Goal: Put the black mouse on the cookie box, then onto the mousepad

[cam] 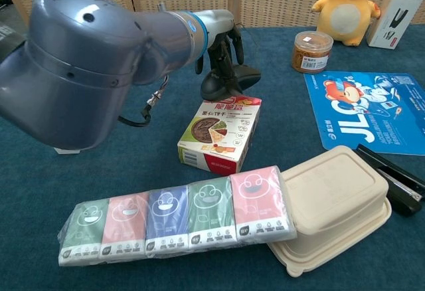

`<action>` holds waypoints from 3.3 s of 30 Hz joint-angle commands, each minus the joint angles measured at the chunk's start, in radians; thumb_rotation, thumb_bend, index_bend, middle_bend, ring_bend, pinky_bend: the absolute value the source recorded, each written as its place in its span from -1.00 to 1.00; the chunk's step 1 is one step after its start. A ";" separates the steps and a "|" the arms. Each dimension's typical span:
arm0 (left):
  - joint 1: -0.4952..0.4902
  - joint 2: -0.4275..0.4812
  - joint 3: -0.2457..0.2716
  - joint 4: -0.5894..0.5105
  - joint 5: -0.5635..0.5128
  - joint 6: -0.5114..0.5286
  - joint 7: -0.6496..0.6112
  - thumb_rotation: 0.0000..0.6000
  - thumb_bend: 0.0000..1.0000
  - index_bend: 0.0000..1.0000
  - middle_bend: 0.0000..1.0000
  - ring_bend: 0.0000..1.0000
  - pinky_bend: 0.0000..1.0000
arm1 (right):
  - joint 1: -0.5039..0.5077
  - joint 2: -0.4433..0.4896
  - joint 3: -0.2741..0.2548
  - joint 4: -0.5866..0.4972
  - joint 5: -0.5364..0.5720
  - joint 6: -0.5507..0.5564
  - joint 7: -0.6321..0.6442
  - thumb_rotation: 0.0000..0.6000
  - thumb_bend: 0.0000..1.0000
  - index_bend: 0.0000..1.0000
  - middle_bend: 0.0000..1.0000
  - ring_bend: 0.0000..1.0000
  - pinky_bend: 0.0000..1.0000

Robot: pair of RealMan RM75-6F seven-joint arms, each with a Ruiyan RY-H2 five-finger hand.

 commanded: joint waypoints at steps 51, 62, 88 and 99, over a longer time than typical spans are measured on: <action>0.440 0.547 0.270 -0.444 0.524 0.137 -0.346 1.00 -1.00 -1.00 -1.00 -1.00 -1.00 | 0.062 -0.051 0.025 0.028 0.046 -0.053 -0.119 1.00 -1.00 -1.00 -1.00 -1.00 -1.00; 0.687 0.767 0.359 -0.450 0.691 0.194 -0.632 1.00 -1.00 -1.00 -1.00 -1.00 -1.00 | 0.265 -0.091 0.139 -0.002 0.189 -0.246 -0.261 1.00 -1.00 -1.00 -1.00 -1.00 -1.00; 0.884 0.970 0.365 -0.446 0.693 0.090 -0.857 1.00 -1.00 -1.00 -1.00 -1.00 -1.00 | 0.772 -0.384 0.266 -0.155 0.762 -0.240 -0.754 1.00 -1.00 -1.00 -1.00 -1.00 -1.00; 0.908 1.001 0.356 -0.436 0.732 0.068 -0.882 1.00 -1.00 -1.00 -1.00 -1.00 -1.00 | 0.895 -0.584 0.297 -0.065 0.876 -0.136 -0.791 1.00 -1.00 -1.00 -1.00 -1.00 -1.00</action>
